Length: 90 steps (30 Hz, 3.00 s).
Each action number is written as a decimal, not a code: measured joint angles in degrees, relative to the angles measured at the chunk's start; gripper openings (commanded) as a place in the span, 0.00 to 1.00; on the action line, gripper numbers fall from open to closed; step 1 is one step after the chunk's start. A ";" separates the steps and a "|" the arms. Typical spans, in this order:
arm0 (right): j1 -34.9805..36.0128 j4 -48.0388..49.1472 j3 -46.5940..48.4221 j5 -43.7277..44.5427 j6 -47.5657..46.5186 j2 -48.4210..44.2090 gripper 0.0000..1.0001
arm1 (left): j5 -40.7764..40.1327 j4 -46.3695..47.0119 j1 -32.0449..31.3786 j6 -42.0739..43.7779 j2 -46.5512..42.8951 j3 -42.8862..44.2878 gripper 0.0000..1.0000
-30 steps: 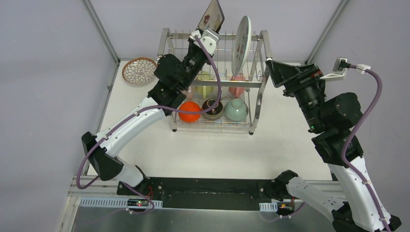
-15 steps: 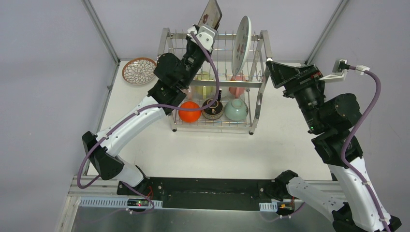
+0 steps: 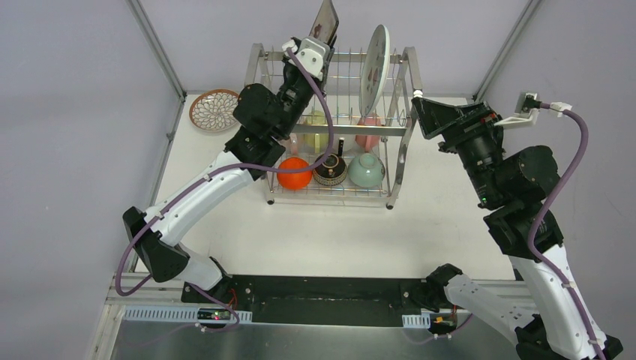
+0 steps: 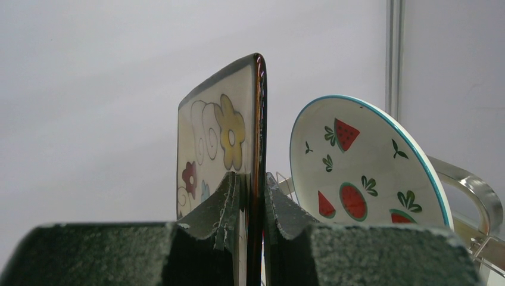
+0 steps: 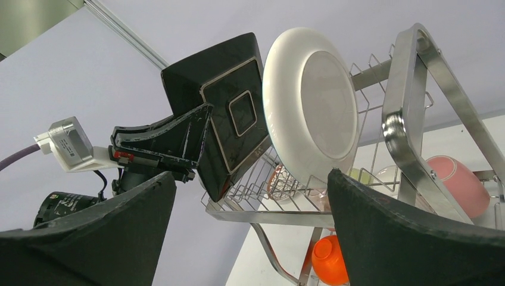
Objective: Load the mixed dishes into the dish rack
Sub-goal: Insert the plate into the dish rack.
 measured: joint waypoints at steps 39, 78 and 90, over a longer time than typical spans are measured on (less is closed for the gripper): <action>0.00 -1.40 0.00 1.33 -1.38 -1.14 1.00 | 0.33 -2.43 -0.48 -2.64 4.00 8.13 0.00; 0.00 -2.99 -0.94 2.56 -2.51 -3.28 1.00 | -12.00 18.60 -8.39 8.20 9.38 0.70 0.00; 0.00 -3.61 -0.94 2.56 -2.58 -2.60 1.00 | -13.53 19.58 -8.28 4.39 4.37 -5.11 0.13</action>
